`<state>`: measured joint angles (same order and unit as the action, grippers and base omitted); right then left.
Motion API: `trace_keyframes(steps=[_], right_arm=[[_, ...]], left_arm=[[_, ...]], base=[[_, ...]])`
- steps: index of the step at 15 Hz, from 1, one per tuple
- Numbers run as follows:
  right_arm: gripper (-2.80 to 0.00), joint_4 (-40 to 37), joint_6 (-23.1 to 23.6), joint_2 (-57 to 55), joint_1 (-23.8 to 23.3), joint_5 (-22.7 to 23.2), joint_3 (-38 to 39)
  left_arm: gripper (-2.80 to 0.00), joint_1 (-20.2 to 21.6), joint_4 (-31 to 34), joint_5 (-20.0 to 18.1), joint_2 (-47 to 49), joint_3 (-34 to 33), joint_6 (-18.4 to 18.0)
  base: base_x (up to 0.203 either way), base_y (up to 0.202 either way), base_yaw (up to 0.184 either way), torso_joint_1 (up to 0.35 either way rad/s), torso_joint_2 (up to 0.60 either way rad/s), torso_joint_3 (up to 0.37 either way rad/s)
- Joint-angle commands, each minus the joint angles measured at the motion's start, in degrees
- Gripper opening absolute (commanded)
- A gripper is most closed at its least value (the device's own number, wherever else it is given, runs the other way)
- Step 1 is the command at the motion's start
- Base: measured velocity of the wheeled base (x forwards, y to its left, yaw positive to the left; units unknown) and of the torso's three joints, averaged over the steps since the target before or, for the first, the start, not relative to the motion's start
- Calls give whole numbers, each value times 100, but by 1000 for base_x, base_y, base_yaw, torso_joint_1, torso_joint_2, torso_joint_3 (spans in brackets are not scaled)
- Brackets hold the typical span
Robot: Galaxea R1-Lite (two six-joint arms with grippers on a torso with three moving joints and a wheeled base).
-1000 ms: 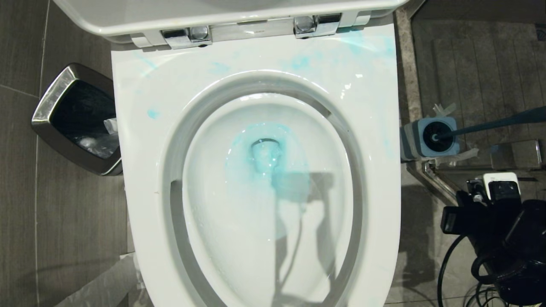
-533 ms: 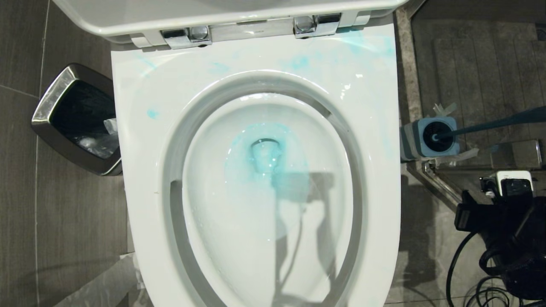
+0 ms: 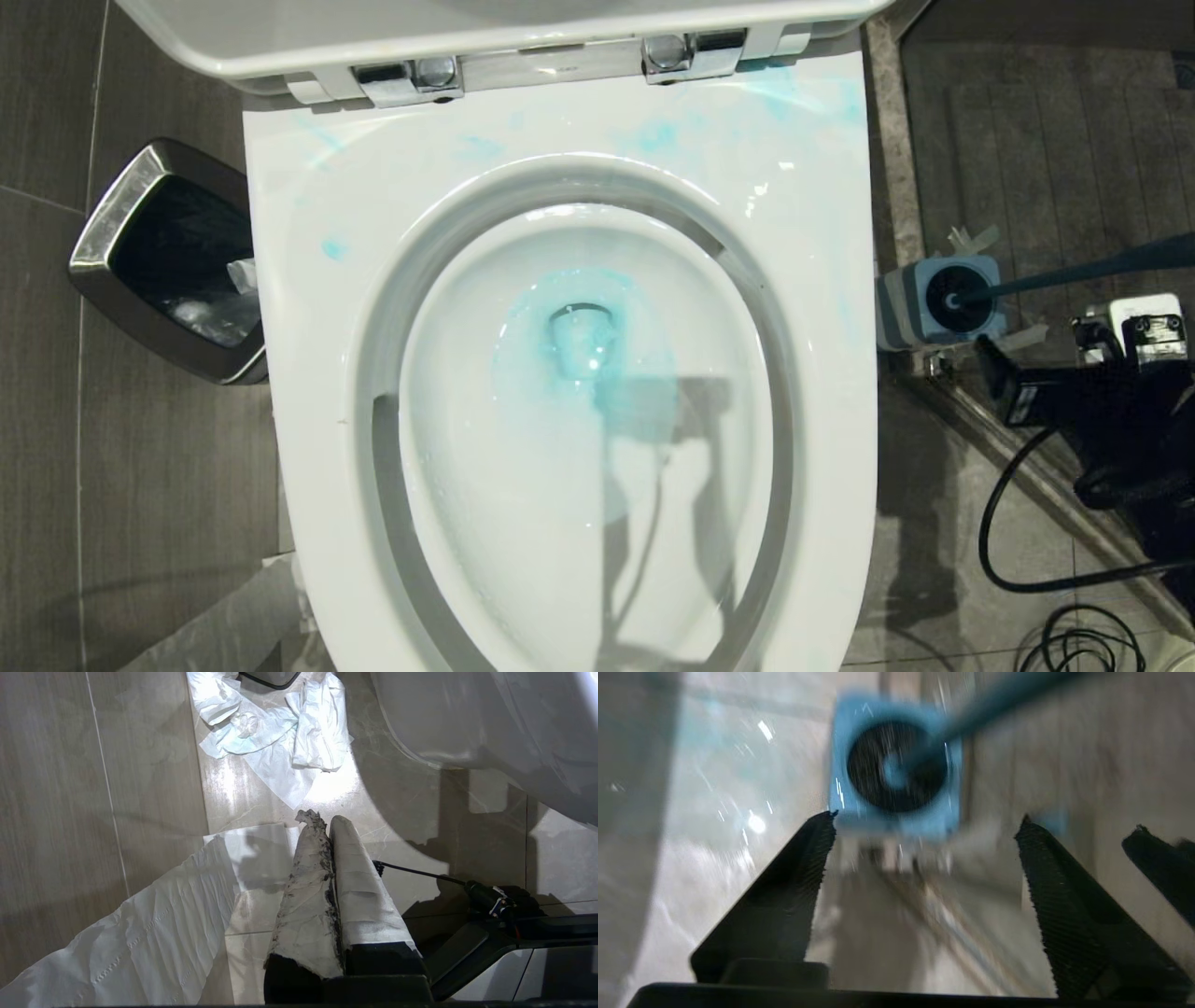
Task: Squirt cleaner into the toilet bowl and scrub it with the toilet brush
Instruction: Scrub the toilet bowl
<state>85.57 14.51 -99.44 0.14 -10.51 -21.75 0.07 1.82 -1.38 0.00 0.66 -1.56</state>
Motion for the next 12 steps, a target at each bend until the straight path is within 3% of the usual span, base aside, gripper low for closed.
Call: trace_keyframes(steps=[1,6,12], right_arm=[[0,11,2,-72,-210,348,-491],[0,19,-28,-164,-287,693,-1207],[0,50,-1,-130,-325,714,-1663]], left_arm=[[-280,1,3,-3,9,2,-2],[-280,1,3,-3,9,0,-2],[-280,1,3,-3,9,-2,-2]], base=[[0,0,0,0,0,0],[0,0,0,0,0,0],[0,0,0,0,0,0]])
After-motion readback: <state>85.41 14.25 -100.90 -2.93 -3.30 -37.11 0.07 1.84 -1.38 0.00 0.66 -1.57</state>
